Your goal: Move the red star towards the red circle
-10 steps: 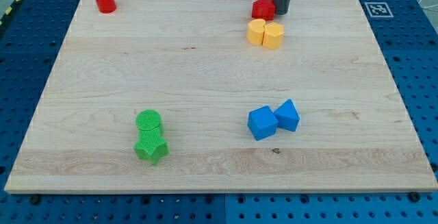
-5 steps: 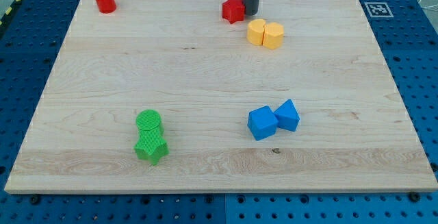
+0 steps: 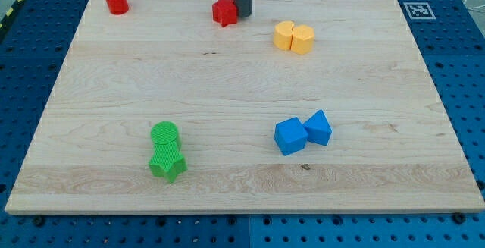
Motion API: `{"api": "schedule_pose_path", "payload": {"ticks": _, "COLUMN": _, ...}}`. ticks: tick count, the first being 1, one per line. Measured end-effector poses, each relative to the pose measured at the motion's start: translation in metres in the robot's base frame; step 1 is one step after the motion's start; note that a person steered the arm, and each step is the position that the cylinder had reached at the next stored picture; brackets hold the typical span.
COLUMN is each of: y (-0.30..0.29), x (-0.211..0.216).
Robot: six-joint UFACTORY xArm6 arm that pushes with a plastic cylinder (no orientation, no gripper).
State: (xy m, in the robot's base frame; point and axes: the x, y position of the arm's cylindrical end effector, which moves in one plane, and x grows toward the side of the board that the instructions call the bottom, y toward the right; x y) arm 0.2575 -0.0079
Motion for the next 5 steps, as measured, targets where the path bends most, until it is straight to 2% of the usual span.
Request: {"api": "schedule_pose_path", "payload": {"ticks": 5, "y": -0.037, "x": 0.0}}
